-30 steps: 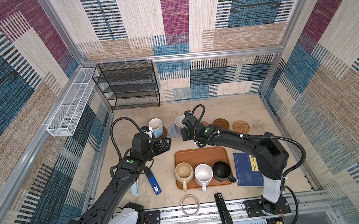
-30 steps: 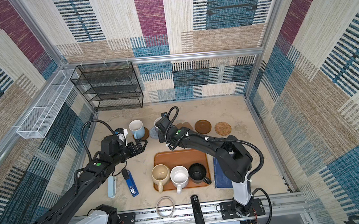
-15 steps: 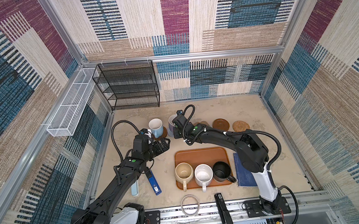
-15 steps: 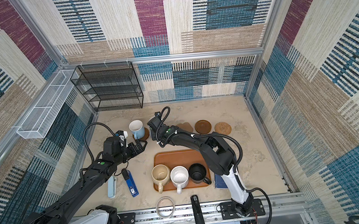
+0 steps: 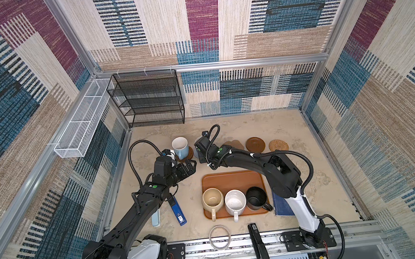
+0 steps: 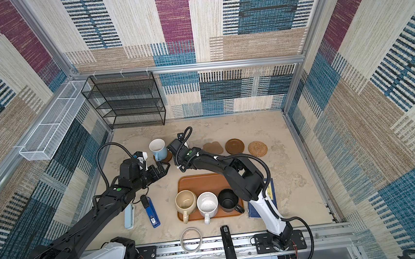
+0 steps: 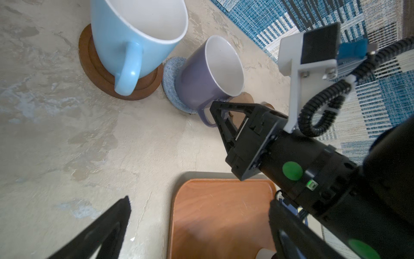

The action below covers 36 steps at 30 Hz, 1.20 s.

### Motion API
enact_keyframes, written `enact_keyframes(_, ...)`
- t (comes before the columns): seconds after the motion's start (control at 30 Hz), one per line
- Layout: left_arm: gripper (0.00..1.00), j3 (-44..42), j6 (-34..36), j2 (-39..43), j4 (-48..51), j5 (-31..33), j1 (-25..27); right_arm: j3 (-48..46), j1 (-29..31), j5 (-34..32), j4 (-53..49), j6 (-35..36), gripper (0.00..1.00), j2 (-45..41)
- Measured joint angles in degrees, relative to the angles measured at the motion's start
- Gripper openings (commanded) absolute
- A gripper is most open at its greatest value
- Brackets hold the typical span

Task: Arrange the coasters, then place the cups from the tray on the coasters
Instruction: 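Lower the purple mug onto the blue woven coaster and open right gripper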

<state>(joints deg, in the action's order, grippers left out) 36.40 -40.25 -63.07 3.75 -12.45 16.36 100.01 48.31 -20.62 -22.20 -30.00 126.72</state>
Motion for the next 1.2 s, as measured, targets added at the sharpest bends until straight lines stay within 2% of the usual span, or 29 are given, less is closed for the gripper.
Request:
enact_keyframes(0.5,0.99,-0.4,0.0,3.2,1.2,-1.3,0.0,-0.5,-0.1,-2.3,-1.7,-1.7,0.01,-0.5)
enact_keyframes(0.63,0.99,-0.4,0.0,3.7,1.8,-1.4,0.0,-0.5,0.0,-1.7,-1.6,-2.2,0.26,-0.5)
enact_keyframes(0.8,0.99,-0.4,0.1,4.2,2.4,-1.4,0.0,0.1,0.0,0.0,-1.8,-2.9,0.41,-0.5)
enact_keyframes(0.9,0.99,-0.4,0.2,5.0,3.1,-1.4,0.0,0.2,0.0,0.6,-1.9,-2.9,0.57,-0.6)
enact_keyframes(0.97,0.99,-0.4,0.4,5.4,3.8,-1.4,0.0,-0.5,0.0,1.2,-2.1,-2.9,0.71,-1.3)
enact_keyframes(1.07,0.99,0.6,1.1,5.3,6.0,-2.1,-0.1,-4.4,0.0,2.9,-0.5,-2.9,0.83,-4.6)
enact_keyframes(1.1,0.99,1.4,1.5,5.2,7.3,-2.9,-0.1,-6.1,-0.1,3.5,0.1,-2.9,0.99,-6.3)
enact_keyframes(1.2,0.99,2.7,2.4,5.9,9.0,-4.6,-0.1,-9.9,-0.1,5.7,1.8,-2.4,1.00,-10.8)
